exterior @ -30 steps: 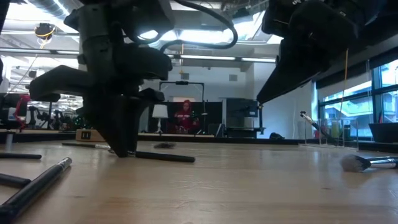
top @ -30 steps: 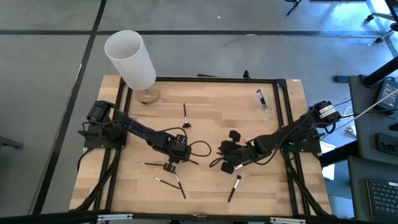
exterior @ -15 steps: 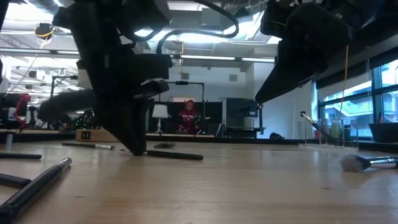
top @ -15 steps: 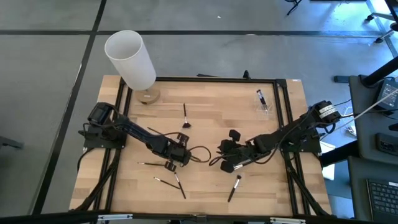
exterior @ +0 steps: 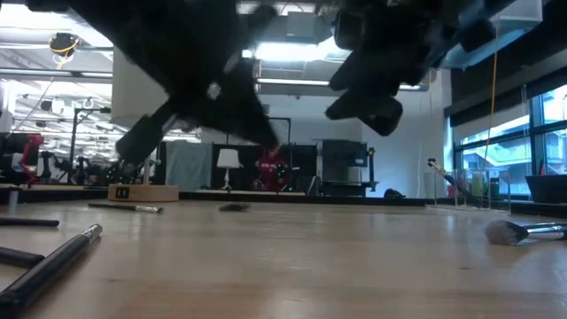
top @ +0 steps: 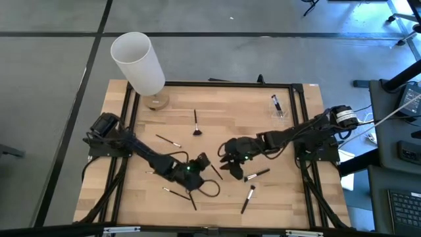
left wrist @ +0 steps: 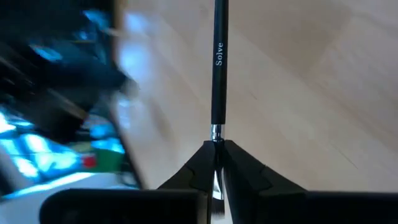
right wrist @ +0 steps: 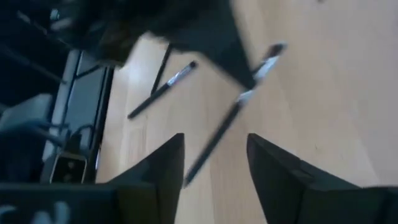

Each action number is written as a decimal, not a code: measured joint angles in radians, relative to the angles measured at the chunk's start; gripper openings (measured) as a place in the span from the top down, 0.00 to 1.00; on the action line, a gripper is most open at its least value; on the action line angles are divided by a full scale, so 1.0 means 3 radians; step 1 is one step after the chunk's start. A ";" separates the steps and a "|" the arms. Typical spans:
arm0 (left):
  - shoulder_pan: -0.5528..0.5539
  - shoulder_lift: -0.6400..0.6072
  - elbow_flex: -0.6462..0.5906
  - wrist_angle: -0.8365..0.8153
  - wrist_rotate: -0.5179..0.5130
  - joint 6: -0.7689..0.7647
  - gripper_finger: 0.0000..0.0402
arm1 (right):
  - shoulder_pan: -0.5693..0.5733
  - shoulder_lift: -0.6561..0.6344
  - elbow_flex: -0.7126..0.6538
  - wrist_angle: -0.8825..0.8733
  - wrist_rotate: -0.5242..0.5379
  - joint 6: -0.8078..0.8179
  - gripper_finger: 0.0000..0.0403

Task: Sort items
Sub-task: Put the foundation brush into the middle section of the transparent organizer

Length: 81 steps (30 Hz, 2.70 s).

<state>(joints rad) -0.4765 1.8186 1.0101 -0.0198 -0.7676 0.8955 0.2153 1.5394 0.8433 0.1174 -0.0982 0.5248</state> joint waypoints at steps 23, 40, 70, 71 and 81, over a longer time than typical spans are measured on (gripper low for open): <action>-0.0092 0.0017 0.0005 0.0531 -0.0240 0.1260 0.95 | -0.0102 0.0592 0.0003 0.0924 -0.0584 0.0574 0.54; -0.0063 0.0015 0.0010 0.0530 -0.0090 0.0798 0.92 | -0.0161 0.0581 0.0000 0.0721 -0.0525 0.0402 0.93; 0.0843 0.0018 -0.0663 0.0877 -0.0022 -0.4248 0.62 | -0.1554 -0.1673 0.0003 -0.3079 0.3755 -0.0621 0.91; 0.0854 0.0018 -0.0694 0.0901 -0.0023 -0.4289 0.63 | -0.1643 -0.1658 0.0003 -0.3011 0.3736 -0.0717 0.91; 0.0801 0.0018 -0.0782 0.0973 -0.0023 -0.4249 0.64 | -0.2143 -0.1518 -0.0332 -0.2586 0.3508 -0.0749 0.91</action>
<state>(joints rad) -0.2362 1.8240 0.7753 0.2720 -0.7746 -0.3793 -0.4275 1.0840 0.7437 -0.6583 0.9542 0.3001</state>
